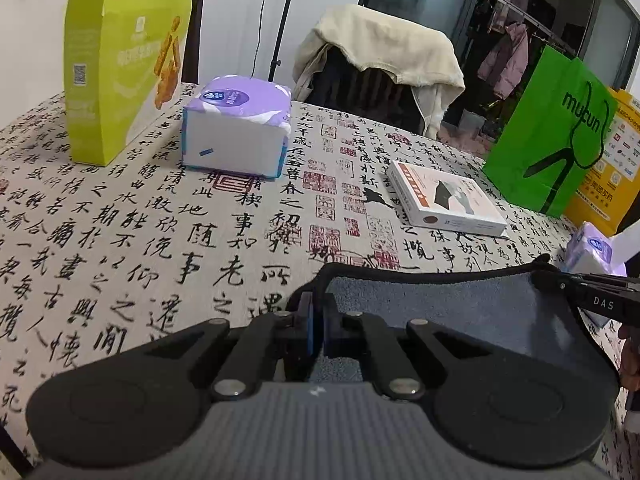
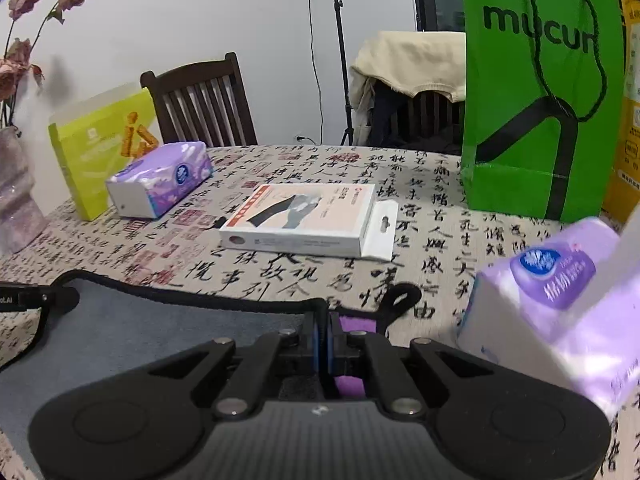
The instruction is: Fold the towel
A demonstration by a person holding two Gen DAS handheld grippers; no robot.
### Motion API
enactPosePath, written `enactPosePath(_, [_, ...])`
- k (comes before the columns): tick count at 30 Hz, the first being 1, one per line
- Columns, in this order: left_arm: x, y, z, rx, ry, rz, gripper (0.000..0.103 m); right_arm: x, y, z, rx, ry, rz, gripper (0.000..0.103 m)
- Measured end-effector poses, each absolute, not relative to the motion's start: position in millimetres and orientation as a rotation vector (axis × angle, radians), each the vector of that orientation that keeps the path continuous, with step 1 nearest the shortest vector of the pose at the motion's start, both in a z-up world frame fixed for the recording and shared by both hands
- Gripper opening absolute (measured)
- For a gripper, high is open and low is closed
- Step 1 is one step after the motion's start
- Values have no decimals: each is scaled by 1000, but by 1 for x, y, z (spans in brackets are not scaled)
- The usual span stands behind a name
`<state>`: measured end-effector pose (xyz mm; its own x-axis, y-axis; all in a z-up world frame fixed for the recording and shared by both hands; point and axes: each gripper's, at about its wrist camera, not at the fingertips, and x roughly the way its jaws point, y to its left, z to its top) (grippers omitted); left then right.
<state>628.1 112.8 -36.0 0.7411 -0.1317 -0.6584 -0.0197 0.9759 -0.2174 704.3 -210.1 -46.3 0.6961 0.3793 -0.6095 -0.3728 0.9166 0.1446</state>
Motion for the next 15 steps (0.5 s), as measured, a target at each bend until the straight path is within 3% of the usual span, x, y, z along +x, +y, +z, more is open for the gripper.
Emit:
enactPosePath(4, [641, 118, -44, -233, 747, -57, 7, 713, -206, -48, -9, 702, 407, 4])
enactPosePath(6, [643, 122, -44, -259, 739, -33, 15, 717, -205, -50, -13, 706, 397, 5])
enactPosePath(8, [643, 124, -44, -247, 723, 9, 54, 718, -201, -52, -36, 698, 376, 9])
enactPosePath(10, [640, 124, -44, -222, 701, 38, 76, 716, -196, -55, -81, 676, 360, 14])
enactPosePath(11, [638, 125, -44, -217, 701, 40, 81, 715, -195, -55, -92, 670, 353, 19])
enactPosePath(13, [637, 128, -44, -218, 717, 32, 86, 713, -194, -53, -98, 667, 346, 42])
enactPosePath(14, [636, 129, -44, -219, 717, 36, 89, 712, -194, -52, -96, 665, 339, 68])
enactPosePath(15, [635, 129, -43, -212, 713, 45, 91, 711, -195, -50, -88, 659, 334, 84])
